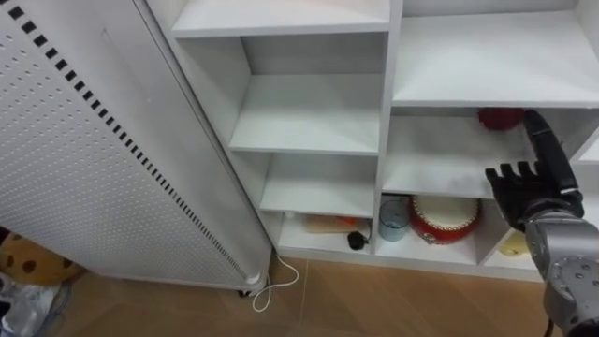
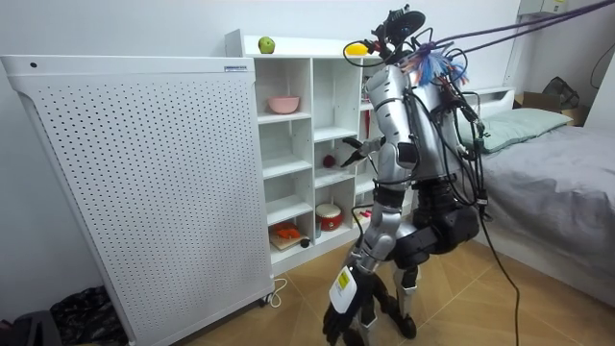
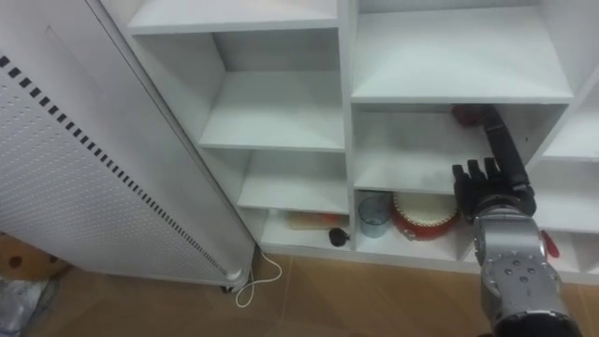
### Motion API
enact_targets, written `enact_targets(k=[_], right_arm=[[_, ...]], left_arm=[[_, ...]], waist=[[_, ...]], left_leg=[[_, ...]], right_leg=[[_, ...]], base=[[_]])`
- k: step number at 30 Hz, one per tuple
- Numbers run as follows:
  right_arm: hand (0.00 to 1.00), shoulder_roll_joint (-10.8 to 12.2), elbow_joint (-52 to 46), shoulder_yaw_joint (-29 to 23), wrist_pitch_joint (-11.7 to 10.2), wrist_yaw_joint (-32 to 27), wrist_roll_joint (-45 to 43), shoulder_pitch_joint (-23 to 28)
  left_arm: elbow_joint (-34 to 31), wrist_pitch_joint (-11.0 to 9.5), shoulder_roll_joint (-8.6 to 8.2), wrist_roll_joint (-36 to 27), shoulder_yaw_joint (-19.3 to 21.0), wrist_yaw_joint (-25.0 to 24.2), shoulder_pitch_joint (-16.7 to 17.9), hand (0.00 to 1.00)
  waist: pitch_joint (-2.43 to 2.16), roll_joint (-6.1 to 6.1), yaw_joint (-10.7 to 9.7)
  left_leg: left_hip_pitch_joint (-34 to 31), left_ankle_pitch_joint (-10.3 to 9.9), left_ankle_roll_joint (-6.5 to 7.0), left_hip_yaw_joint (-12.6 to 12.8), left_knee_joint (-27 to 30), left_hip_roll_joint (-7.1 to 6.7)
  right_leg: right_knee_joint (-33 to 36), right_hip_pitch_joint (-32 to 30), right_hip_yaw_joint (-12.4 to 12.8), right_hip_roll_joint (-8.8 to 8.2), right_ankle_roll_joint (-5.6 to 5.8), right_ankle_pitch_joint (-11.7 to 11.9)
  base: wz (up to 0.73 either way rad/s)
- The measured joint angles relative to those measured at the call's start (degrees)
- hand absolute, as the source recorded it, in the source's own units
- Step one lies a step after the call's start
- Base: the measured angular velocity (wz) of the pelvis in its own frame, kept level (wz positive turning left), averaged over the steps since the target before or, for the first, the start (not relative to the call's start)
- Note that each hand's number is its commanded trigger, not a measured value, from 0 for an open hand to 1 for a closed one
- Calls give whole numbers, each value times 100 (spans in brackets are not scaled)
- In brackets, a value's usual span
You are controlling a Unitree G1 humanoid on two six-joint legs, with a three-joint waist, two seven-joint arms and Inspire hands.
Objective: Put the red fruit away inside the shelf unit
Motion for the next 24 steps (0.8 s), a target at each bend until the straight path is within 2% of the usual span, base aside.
enact_targets(k=[3,7,13,18,19,21,24], right_arm=[[0,-3,32,-1,2,21,105,0],[0,-2,46,-1,5,57,153,0],[0,11,153,-1,64,63,148,62],[0,34,693,5,76,472,146,151],[0,33,843,19,76,625,156,268],[0,57,1156,62,134,811,180,428],[0,64,1705,64,369,1158,113,726]], left_arm=[[23,-7,-1,4,-2,0,-1,0],[48,5,-1,4,2,-1,-1,0],[51,21,-28,1,1,-29,-17,0],[51,81,-30,9,20,-166,-25,0],[84,84,-31,10,17,-195,-64,0],[222,91,-47,6,12,-299,-148,0],[539,130,-69,14,22,-504,-282,0]], waist=[[13,-20,10],[26,-41,11],[29,-36,8],[51,-30,83],[76,-48,168],[95,-47,210],[110,-34,226]], left_leg=[[41,6,-9,55,-68,10],[97,16,-24,118,-185,90],[363,16,-25,127,-385,119],[739,11,-38,139,-555,204],[884,0,-54,142,-628,205],[1129,2,-56,135,-824,202],[1521,35,-87,85,-1117,185]], right_leg=[[-44,2,23,15,-14,24],[-204,39,-2,66,-68,106],[-415,330,-58,100,-47,116],[-679,770,-131,191,-10,115],[-754,906,-130,210,-2,113],[-931,1165,-176,227,21,123],[-1229,1602,-295,239,46,132]], base=[[-6],[-13],[-2],[-2],[-5],[4],[10]])
